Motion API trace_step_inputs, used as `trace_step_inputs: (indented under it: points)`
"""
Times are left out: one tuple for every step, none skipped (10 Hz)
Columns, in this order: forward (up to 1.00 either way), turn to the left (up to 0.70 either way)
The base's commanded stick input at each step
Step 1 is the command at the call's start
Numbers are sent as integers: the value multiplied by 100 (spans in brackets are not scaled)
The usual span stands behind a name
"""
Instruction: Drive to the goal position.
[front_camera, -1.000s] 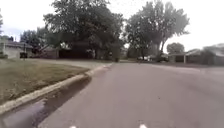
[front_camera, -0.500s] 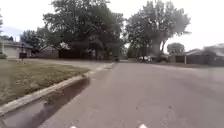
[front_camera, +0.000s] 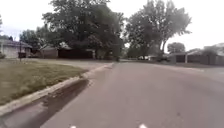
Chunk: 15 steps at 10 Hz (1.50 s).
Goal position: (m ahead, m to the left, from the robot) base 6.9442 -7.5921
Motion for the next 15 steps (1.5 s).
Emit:
trace_step_inputs:
  points:
    - [50, 0]
    - [50, 0]
    - [50, 0]
    - [50, 0]
    - [50, 0]
    - [50, 0]
    - [50, 0]
    - [50, 0]
    - [50, -6]
    - [50, -20]
    - [50, -32]
    - [50, -44]
    - [50, -50]
    - [50, -50]
    - [58, -30]
